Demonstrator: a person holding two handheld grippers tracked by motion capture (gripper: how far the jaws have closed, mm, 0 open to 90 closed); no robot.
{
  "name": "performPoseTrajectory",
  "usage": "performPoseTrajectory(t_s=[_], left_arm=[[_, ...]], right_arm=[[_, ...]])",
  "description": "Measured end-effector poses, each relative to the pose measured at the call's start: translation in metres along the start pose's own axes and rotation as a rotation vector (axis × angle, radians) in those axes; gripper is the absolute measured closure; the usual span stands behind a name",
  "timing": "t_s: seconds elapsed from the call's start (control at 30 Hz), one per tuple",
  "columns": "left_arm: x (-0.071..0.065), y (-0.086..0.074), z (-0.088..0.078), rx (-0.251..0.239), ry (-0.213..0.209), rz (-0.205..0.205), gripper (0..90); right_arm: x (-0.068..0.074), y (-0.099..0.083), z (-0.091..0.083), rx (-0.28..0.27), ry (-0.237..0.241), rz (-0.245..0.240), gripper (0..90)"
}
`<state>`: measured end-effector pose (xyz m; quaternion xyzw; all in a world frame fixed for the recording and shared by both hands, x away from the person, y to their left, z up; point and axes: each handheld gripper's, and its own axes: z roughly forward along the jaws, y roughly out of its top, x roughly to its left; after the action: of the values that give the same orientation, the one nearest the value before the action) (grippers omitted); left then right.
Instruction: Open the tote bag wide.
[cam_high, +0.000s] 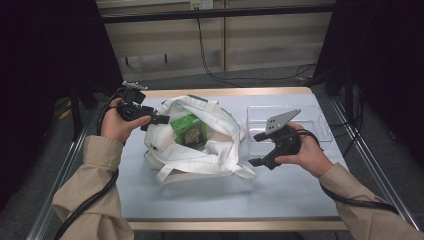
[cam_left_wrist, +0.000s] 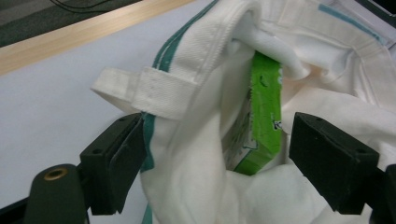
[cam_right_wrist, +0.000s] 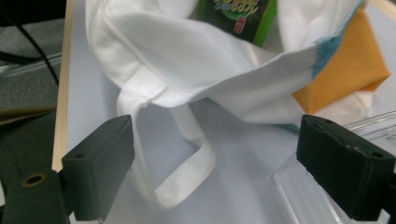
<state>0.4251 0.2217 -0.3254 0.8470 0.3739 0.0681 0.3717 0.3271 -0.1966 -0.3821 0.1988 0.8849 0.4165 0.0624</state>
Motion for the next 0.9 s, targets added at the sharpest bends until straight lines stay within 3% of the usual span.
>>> performPoseTrajectory(t_s=[0.37, 0.67, 0.9], left_arm=[[-0.018, -0.006, 0.001, 0.012, -0.022, 0.046, 21.3], [-0.023, -0.014, 0.007, -0.008, -0.066, 0.024, 23.4], [-0.03, -0.019, 0.006, -0.005, -0.082, 0.044, 25.6]], right_arm=[[-0.022, 0.024, 0.003, -0.031, -0.063, 0.027, 14.5], [-0.044, 0.046, 0.011, -0.005, -0.107, 0.015, 17.9], [-0.057, 0.054, 0.022, -0.005, -0.119, 0.03, 18.1]])
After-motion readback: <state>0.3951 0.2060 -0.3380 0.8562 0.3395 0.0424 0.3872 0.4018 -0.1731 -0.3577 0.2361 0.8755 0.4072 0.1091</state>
